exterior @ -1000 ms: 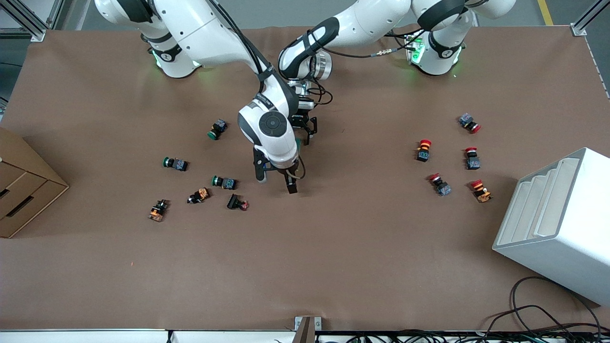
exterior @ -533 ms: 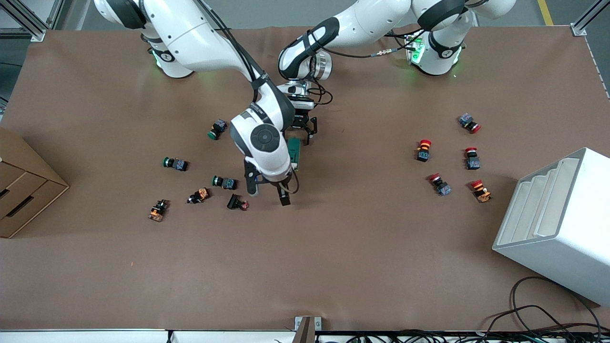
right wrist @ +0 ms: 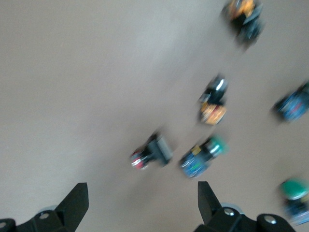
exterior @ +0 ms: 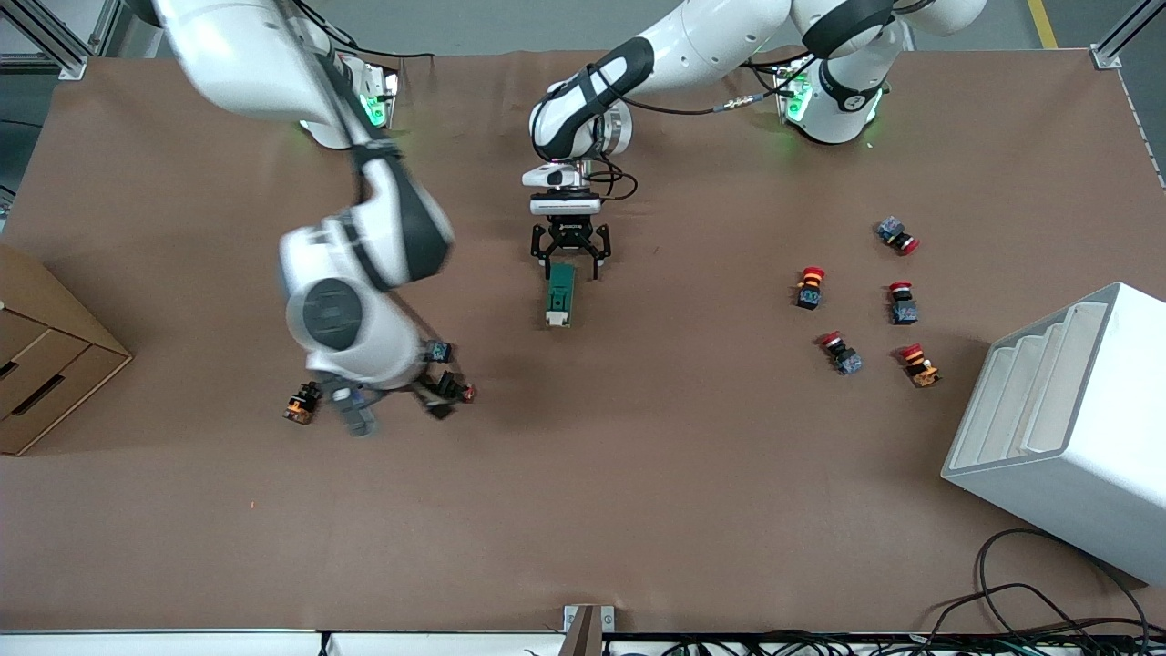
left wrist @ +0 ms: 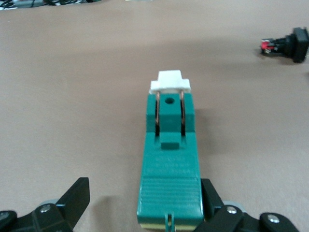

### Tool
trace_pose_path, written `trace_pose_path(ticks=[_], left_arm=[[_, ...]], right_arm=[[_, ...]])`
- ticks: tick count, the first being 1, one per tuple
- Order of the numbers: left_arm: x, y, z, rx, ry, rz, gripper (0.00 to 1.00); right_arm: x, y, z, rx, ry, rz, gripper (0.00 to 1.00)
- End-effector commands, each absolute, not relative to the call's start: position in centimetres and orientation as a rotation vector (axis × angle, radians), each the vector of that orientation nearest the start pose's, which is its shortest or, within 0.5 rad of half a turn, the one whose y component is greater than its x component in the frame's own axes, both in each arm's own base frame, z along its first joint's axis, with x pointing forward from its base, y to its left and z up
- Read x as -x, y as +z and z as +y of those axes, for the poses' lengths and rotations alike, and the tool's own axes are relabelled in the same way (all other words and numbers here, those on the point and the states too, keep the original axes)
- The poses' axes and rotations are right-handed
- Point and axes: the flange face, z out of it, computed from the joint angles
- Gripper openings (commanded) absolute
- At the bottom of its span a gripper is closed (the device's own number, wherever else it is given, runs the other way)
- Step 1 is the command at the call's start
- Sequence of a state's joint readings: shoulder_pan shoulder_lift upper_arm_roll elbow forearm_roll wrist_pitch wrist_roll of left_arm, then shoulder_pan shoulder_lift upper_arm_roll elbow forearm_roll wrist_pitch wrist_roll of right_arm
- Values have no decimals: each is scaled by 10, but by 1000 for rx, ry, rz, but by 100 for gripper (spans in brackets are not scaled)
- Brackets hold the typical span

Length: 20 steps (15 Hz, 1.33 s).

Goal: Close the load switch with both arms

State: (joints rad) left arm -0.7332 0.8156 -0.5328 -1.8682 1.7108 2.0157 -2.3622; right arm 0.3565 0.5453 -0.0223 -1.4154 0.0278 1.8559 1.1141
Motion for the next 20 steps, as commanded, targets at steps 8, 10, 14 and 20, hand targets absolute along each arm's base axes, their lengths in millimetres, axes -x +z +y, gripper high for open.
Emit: trace_pose_path(ticks=[8,10,14,20], left_arm=[[-287,221,-575,2784,-1116,-187,100],[-319,245,-566,2775,-1076,-236,100],[-374,291,-554,2795,-939,-292,100],[-436,379,-496,2844,-732,-373,100]], right_arm=[[-636,489,3,3130,308,133,100],[-629,508,-29,3133,290,103,100],[-620,539,-55,3121,288,139,100],[-613,570,-41,3106,354,123,100]])
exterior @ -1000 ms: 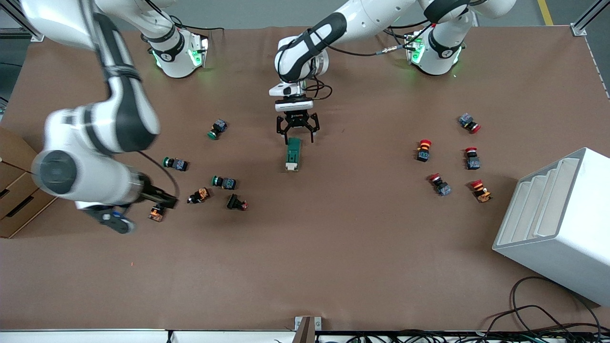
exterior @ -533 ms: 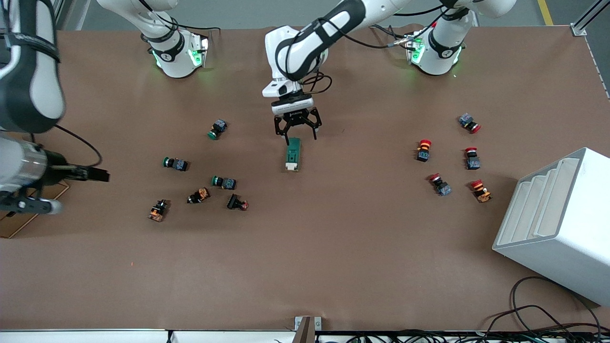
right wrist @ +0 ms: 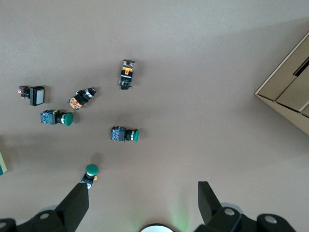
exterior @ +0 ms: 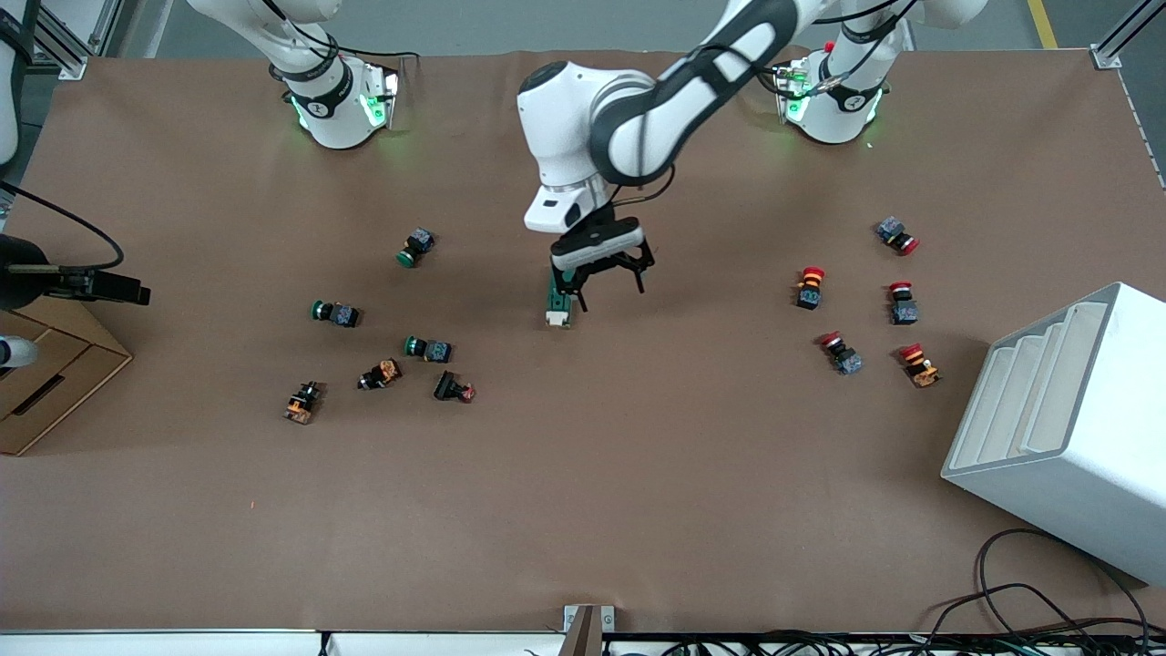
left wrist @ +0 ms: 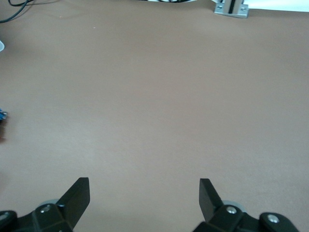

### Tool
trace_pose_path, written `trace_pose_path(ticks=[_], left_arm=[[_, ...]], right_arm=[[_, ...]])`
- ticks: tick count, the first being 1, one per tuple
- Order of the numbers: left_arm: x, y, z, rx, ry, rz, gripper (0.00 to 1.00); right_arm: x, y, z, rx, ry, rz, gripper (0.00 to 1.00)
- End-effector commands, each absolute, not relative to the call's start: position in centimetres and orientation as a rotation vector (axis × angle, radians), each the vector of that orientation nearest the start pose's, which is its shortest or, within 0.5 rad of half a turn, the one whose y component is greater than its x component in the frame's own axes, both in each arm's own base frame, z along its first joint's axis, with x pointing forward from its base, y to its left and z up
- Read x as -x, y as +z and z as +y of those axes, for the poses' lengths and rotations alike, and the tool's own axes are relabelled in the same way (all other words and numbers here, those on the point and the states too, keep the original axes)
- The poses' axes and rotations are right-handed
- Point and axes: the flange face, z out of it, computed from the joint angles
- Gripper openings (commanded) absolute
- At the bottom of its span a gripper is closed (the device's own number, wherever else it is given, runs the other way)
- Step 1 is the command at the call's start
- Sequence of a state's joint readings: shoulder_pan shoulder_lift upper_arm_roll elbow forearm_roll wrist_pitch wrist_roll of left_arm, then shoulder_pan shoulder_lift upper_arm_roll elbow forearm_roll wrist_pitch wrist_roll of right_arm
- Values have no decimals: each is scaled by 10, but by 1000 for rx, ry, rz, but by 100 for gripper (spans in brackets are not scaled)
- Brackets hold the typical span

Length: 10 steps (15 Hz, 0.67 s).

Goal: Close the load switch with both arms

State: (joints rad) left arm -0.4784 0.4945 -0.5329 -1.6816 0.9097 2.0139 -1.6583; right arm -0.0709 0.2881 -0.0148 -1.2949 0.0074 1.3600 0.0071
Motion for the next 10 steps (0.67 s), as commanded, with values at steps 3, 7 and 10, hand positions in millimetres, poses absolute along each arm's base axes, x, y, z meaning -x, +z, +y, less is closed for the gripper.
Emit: trace_pose_path(ticks=[3,7,10], left_arm=[[-461,409,-467,2865,-674,-404,100],[-497,459,-437,2900,-563,-412,100],[-528,509,-408,2935,-436,-386,100]], right_arm=[[-611,571,-31,3101,355,107,100],[-598,570,-27,3086,373,98,100],[-588,581,-12,3100,320,61,100]])
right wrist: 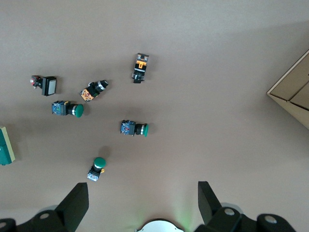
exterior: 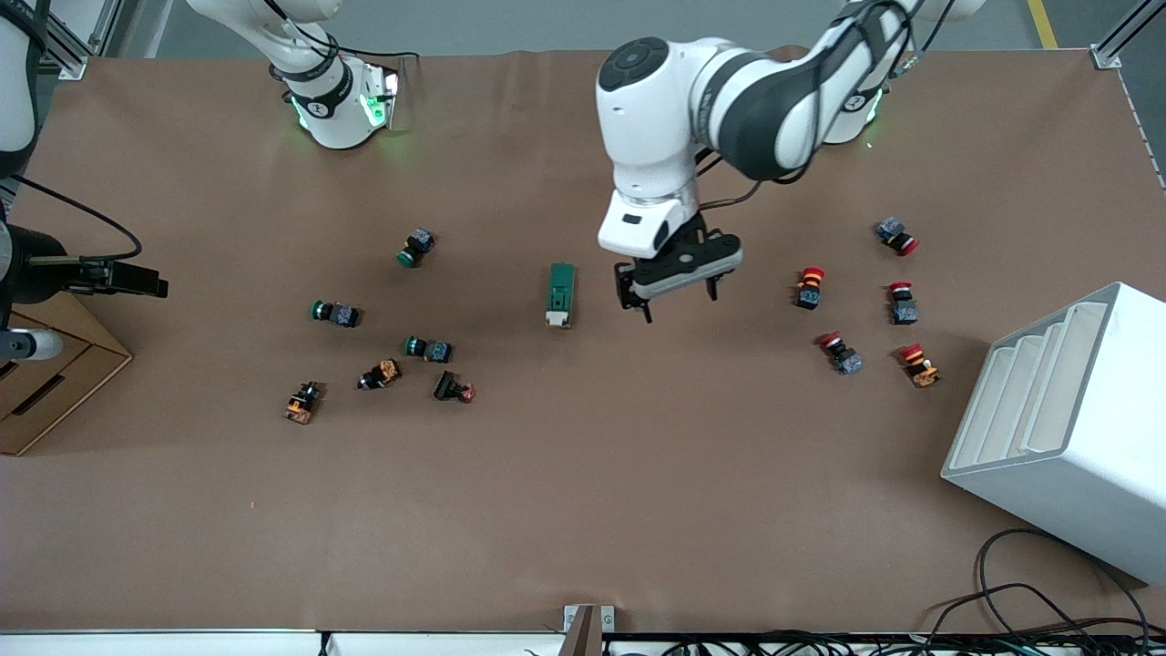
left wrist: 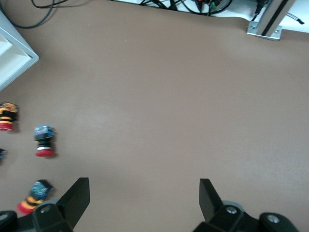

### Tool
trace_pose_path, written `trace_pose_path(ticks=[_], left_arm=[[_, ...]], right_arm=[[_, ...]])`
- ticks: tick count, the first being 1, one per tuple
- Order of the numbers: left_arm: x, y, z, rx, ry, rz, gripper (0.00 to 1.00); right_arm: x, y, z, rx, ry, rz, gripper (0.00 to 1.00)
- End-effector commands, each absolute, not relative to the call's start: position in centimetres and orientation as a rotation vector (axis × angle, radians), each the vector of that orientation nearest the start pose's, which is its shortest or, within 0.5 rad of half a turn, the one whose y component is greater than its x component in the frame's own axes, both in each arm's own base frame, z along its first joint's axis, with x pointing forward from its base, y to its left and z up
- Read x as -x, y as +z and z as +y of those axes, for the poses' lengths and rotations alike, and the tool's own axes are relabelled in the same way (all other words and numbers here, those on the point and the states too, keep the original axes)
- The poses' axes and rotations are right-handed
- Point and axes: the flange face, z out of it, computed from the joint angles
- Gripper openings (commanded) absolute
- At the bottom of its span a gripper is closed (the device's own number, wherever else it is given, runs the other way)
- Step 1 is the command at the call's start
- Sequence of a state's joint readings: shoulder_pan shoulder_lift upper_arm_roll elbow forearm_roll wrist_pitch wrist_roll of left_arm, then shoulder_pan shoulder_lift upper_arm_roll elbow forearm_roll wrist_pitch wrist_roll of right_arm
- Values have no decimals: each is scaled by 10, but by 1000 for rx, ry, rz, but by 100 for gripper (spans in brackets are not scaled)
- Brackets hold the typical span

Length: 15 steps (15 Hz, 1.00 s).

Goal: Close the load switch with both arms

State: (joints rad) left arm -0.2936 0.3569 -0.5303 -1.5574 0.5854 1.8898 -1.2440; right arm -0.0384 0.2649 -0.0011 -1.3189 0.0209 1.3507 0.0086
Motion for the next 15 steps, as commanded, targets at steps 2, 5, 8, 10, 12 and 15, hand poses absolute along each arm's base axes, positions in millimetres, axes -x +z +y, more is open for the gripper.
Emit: trace_pose_path(ticks=[2,5,8,10,12,15], left_arm=[[-544,525,-385,2969,-383,-442,100],[-568,535,-337,2975,-252,-549,100],[-592,553,-288,2976,-214,-460,100],[-598,556,-265,2967,-162,-344,100],[-601,561,-244,2958,-126,-286,100],[-601,598,-204,3054,-98,-250,100]], right_arm=[[-585,582,-13,3103,313,61,100],[-583,587,-10,3109,277,57,100],[-561,592,-12,3113,184,71,100],[-557,594,-18,3112,181,88,100],[-557,604,-31,3110,169,125,100],[-549,612,-27,3112,203,132,100]])
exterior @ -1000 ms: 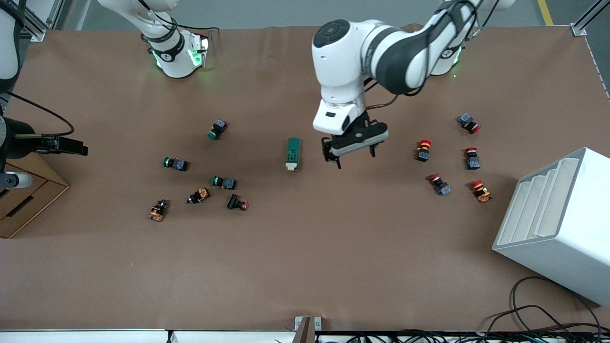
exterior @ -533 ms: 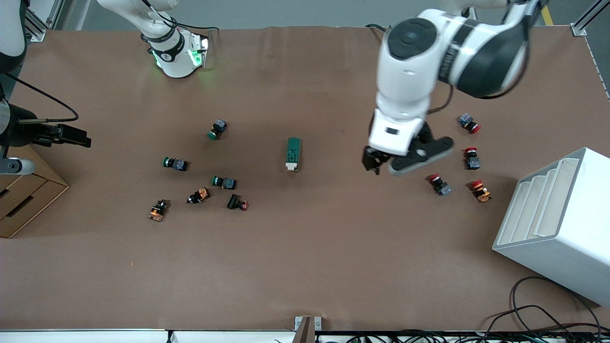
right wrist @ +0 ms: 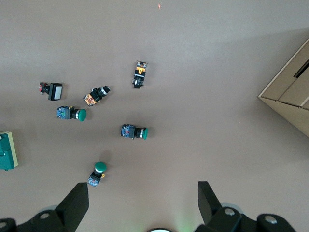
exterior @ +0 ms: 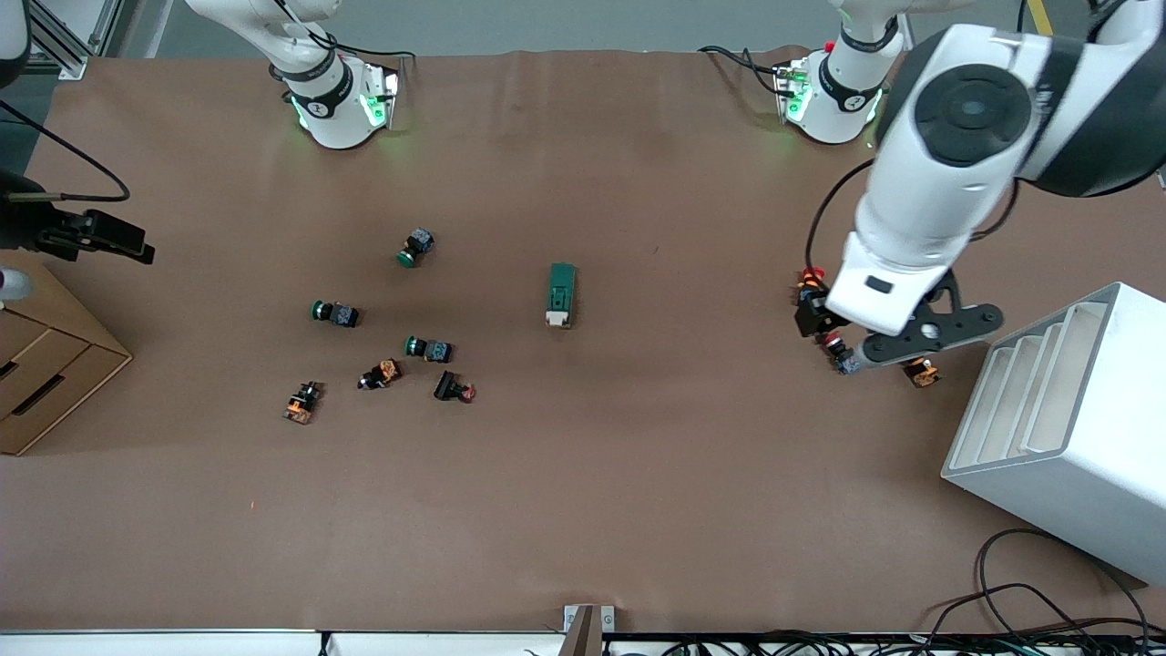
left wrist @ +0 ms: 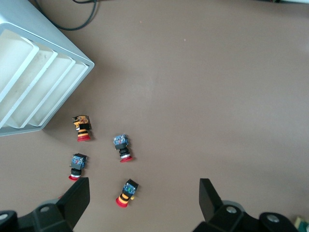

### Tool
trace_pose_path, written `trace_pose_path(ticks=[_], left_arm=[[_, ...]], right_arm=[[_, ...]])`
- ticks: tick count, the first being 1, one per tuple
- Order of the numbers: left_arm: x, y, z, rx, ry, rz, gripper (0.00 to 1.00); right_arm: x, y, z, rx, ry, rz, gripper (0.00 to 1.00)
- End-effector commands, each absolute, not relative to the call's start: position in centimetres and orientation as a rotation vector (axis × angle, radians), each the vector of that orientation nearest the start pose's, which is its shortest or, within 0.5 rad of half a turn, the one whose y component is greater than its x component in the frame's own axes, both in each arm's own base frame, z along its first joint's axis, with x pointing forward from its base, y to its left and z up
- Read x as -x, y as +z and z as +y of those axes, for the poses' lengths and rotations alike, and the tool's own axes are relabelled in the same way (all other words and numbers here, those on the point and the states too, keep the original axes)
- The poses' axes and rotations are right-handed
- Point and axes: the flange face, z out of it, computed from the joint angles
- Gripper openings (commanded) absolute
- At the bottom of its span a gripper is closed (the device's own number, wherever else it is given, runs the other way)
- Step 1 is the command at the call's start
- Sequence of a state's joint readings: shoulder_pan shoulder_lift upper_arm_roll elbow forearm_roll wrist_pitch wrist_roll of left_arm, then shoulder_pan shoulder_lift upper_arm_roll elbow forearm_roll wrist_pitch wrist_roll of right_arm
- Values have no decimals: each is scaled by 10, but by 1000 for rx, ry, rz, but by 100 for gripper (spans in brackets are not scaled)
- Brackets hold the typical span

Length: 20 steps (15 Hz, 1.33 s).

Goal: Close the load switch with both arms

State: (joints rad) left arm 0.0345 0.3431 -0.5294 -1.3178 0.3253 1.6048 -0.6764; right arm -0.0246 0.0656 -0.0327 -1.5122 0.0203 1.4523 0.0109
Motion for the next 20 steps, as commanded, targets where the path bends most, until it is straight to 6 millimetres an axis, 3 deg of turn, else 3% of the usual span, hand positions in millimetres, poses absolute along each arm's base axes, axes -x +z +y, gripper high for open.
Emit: trace_pose_path(ticks=[1,3,7,9,14,16,20], left_arm=[[-602,607,-186,3088,-84,-253,100],[-594,638,-133,3125,-120,-315,100],[-581,655,-73,3134,-51,-58,100],[-568,654,-53,3118,-4,7,100],[-539,645,-51,3131,33,21,100],[-529,642,-56,3130,18,38,100],[-512,641,-56,3139,20,81,100]], right_arm=[[-545,617,-24,3112,206,157,100],[-535,631,-22,3114,182,176,100],[-520,648,-21,3115,147,169,100],[-515,655,-21,3116,125,169,100],[-506,659,-20,3109,175,168,100],[-494,674,-22,3111,139,161,100],[-492,671,-19,3119,173,147,100]])
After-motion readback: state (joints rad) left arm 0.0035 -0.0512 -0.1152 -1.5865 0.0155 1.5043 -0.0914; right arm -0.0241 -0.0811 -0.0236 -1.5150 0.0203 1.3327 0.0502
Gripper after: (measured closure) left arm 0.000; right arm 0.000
